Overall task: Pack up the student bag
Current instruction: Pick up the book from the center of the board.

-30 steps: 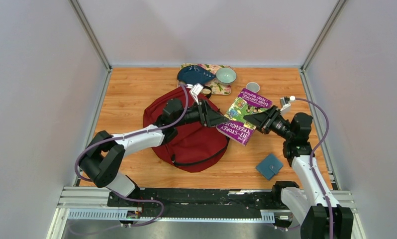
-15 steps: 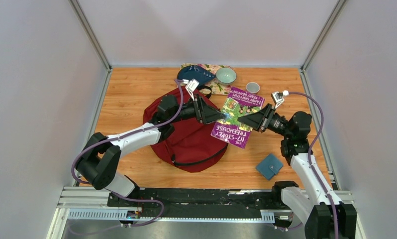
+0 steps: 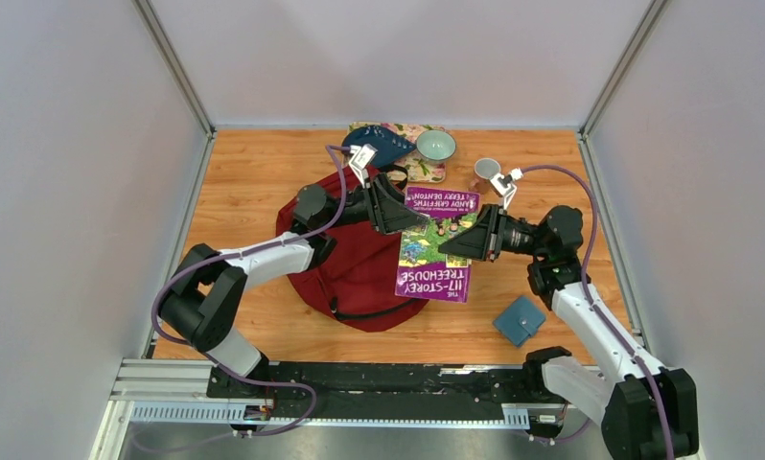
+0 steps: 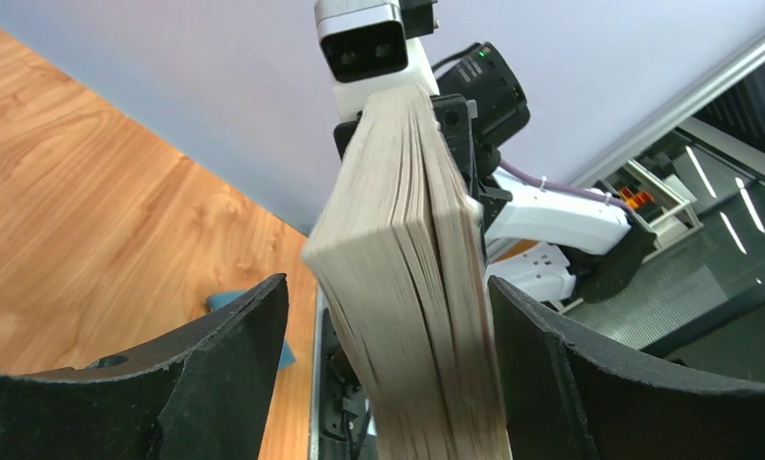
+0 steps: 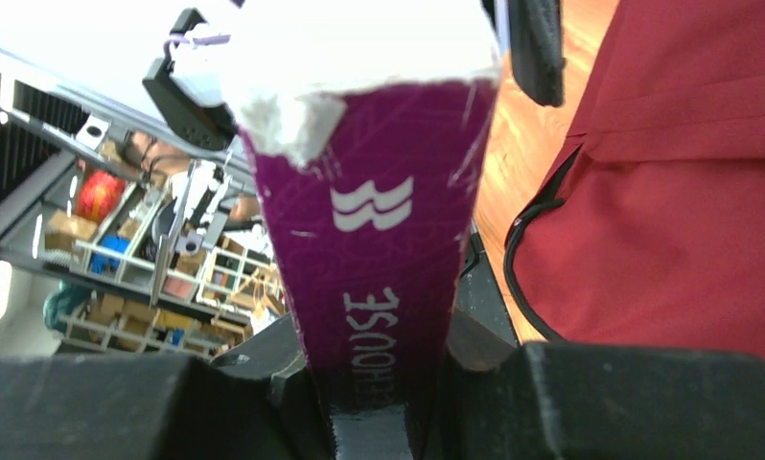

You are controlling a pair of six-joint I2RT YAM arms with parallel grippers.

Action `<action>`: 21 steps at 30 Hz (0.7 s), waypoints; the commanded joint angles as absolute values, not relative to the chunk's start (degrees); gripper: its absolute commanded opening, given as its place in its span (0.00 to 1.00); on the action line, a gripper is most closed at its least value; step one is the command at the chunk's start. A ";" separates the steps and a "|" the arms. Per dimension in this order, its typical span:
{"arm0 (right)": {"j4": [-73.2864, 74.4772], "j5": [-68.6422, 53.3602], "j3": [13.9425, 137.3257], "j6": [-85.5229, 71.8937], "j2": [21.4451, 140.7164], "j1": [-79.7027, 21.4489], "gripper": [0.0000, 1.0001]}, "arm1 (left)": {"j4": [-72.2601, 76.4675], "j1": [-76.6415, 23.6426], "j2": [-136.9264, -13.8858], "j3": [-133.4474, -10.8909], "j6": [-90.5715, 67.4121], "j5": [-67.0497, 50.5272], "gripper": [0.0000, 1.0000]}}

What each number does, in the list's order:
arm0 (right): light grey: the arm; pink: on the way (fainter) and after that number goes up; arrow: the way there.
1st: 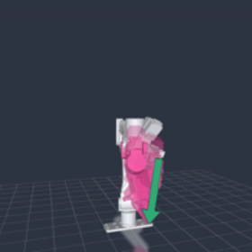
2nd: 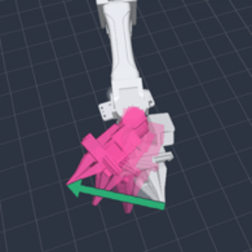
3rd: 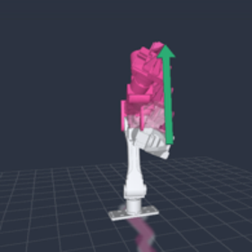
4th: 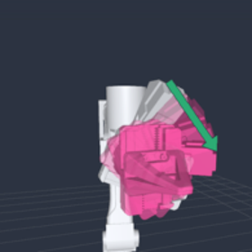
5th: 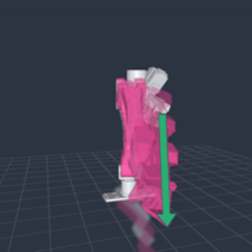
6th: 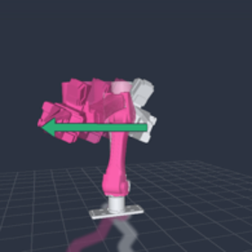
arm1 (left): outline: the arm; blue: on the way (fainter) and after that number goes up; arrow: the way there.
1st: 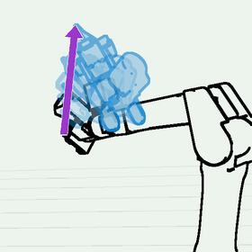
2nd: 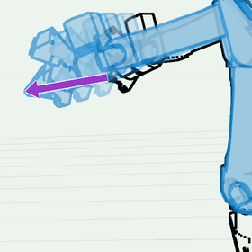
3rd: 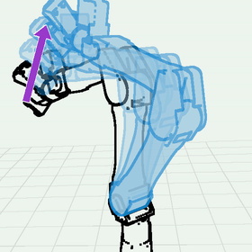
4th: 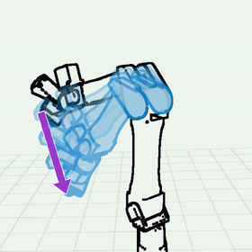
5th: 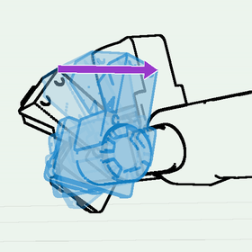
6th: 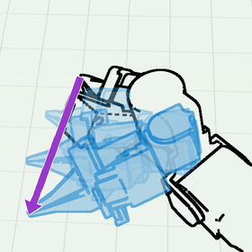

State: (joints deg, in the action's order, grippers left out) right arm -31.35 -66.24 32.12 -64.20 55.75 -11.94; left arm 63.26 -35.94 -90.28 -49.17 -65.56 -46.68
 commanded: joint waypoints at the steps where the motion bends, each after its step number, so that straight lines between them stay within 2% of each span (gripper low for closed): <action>1: -27.12 -69.87 39.37 -56.36 55.81 -14.06 0.00 | 71.45 -35.60 -90.53 -50.01 -68.90 -51.58 0.82; 3: -23.48 -71.27 40.95 -51.34 56.51 -14.76 0.00 | 71.72 -35.60 -90.62 -50.18 -69.34 -52.38 0.82; 5: -15.94 -71.28 43.58 -45.13 57.21 -14.77 0.00 | 71.81 -35.51 -90.35 -49.57 -69.52 -52.73 0.68; 6: -12.69 -71.11 44.90 -42.30 57.74 -14.77 0.00 | 71.81 -35.42 -90.35 -49.40 -69.61 -52.65 0.50; 8: -1.79 -70.32 48.68 -34.94 59.06 -14.77 0.01 | 71.54 -35.07 -90.00 -48.78 -69.78 -52.73 0.26; 9: 2.16 -67.88 49.82 -32.80 60.45 -14.85 0.11 | 71.37 -34.81 -89.91 -48.52 -69.96 -52.65 0.03; 10: 8.90 -65.68 50.88 -31.22 61.08 -14.77 0.20 | 71.19 -34.63 -89.74 -48.17 -70.05 -52.21 0.00; 12: 12.55 -58.49 52.82 -29.54 62.05 -14.59 0.38 | 69.97 -33.58 -88.16 -46.24 -69.61 -50.90 0.00; 13: 14.40 -56.01 53.00 -29.53 61.88 -14.68 0.55 | 69.18 -33.05 -87.28 -45.36 -68.22 -48.71 0.00; 15: 15.03 -48.37 52.12 -30.49 59.96 -14.59 0.71 | 66.20 -31.91 -83.51 -41.06 -65.58 -45.02 0.00; 18: 16.08 -39.13 50.02 -31.90 57.49 -14.50 0.78 | 59.02 -30.94 -75.96 -35.43 -57.68 -35.97 0.00; 21: 15.74 -35.16 46.95 -34.27 55.29 -14.41 0.79 | 51.54 -30.85 -68.66 -32.09 -50.02 -26.22 0.00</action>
State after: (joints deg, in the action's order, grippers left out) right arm 13.65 -46.02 49.34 -33.17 58.70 -14.57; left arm 56.64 -31.40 -79.33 -33.41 -60.80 -39.77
